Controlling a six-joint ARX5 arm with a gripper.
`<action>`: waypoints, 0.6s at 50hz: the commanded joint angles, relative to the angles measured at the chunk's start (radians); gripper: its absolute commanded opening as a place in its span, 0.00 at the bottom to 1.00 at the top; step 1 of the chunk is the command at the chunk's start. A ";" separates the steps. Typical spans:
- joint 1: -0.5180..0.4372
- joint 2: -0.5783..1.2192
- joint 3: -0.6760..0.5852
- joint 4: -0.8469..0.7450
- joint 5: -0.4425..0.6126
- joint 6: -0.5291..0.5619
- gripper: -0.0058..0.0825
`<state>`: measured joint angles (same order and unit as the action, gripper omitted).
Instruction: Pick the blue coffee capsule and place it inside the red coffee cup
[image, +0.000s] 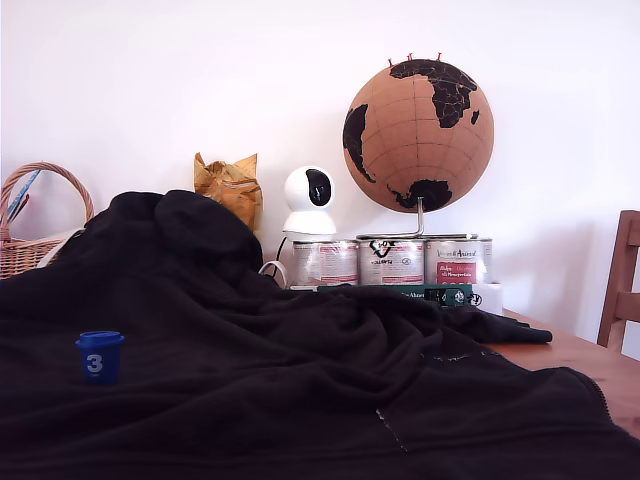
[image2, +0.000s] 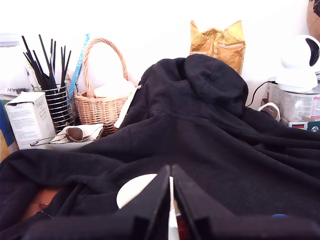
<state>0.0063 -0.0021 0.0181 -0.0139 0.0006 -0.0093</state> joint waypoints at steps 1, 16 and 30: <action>0.031 -0.010 0.011 -0.114 0.083 0.007 0.04; 0.030 -0.010 0.011 -0.114 0.117 -0.005 0.04; 0.027 -0.010 0.011 0.084 0.259 -0.235 0.04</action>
<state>0.0357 -0.0032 0.0326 0.0509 0.2291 -0.2161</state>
